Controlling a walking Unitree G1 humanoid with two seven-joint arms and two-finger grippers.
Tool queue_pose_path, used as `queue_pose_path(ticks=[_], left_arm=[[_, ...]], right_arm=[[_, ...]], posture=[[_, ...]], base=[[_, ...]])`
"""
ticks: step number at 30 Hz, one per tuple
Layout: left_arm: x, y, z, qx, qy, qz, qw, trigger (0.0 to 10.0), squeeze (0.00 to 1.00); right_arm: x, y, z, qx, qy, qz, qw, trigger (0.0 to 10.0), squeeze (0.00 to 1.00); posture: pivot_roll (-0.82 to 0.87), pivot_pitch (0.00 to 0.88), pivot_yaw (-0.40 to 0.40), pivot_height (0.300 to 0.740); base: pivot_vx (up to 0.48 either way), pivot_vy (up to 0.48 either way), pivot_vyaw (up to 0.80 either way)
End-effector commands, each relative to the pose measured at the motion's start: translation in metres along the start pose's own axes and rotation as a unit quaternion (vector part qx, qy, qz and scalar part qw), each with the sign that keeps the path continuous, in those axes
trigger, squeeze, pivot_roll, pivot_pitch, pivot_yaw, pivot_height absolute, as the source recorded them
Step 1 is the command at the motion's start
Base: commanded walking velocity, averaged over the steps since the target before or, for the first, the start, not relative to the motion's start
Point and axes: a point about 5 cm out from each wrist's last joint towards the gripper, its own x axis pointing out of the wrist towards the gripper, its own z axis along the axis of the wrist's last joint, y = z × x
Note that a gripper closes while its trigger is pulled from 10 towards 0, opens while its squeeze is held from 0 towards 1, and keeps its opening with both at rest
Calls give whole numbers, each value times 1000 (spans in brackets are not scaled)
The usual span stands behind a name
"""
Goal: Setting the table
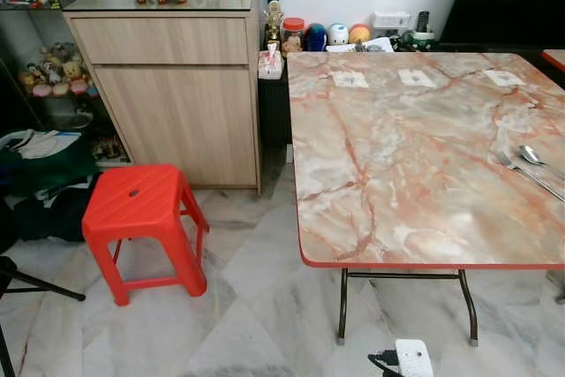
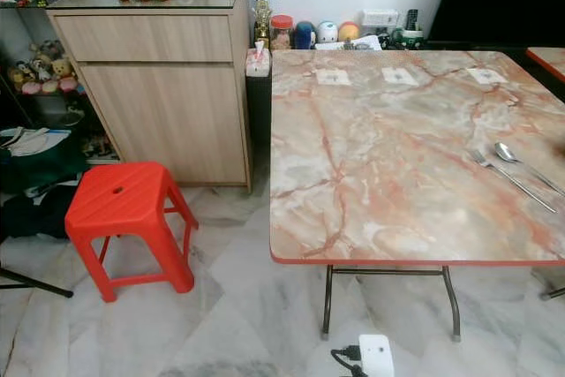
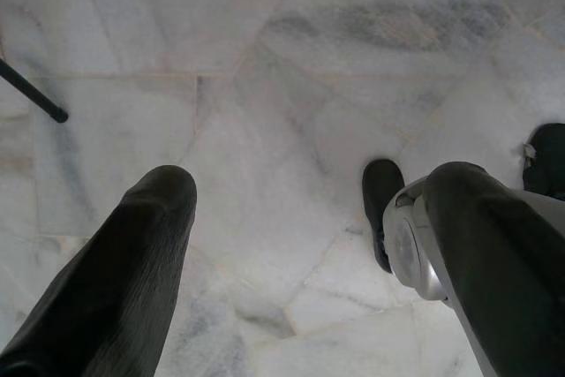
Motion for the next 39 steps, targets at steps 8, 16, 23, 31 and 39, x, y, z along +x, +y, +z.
queue_pose_path(ticks=[8, 16, 23, 31, 39], left_arm=[[15, -32, 66, -53, -49, -62, 995, 10000, 0], [15, -33, 62, -55, -44, -62, 996, 10000, 0], [15, -31, 61, -56, -42, -61, 996, 10000, 0], [14, -31, 59, -54, -40, -61, 996, 10000, 0], [14, -33, 55, -54, -33, -62, 996, 10000, 0]], right_arm=[[3, 1, 21, 103, -12, 23, 994, 10000, 0], [4, 1, 22, 98, -12, 26, 995, 10000, 0], [4, 1, 24, 103, -18, 24, 994, 10000, 0], [4, 1, 23, 107, -16, 21, 994, 10000, 0], [4, 1, 23, 106, -17, 21, 994, 10000, 0]], posture=[[53, 33, -10, 740], [55, 44, -13, 740], [57, 51, -15, 740], [57, 53, -15, 740], [58, 59, -17, 740]], base=[[0, -122, -390], [0, -246, -314], [0, -247, 0], [0, -315, 0], [0, -320, -515]])
